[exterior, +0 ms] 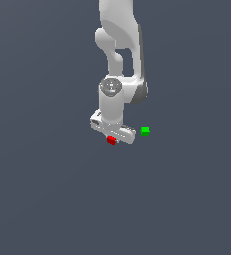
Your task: Stack the red cube on top of the green cube.
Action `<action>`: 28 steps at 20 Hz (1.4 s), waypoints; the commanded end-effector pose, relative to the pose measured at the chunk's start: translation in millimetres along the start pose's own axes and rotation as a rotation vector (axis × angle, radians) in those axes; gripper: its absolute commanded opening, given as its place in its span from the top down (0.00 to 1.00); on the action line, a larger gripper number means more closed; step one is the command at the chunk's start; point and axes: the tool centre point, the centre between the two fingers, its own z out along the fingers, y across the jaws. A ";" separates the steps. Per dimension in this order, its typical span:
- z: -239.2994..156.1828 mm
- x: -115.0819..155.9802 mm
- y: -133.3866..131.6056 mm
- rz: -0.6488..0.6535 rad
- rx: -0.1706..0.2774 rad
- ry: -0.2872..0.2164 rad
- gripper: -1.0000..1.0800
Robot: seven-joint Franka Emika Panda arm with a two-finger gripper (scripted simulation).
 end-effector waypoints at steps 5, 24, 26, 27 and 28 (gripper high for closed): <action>13.5 -65.5 -43.0 -0.002 0.000 0.000 1.00; 36.3 -169.2 -116.5 -0.001 0.000 0.000 1.00; 36.4 -169.4 -116.7 -0.001 0.000 0.000 0.04; 36.4 -169.4 -116.7 -0.001 0.000 0.000 0.04; 36.4 -169.4 -116.7 -0.001 0.000 0.000 0.04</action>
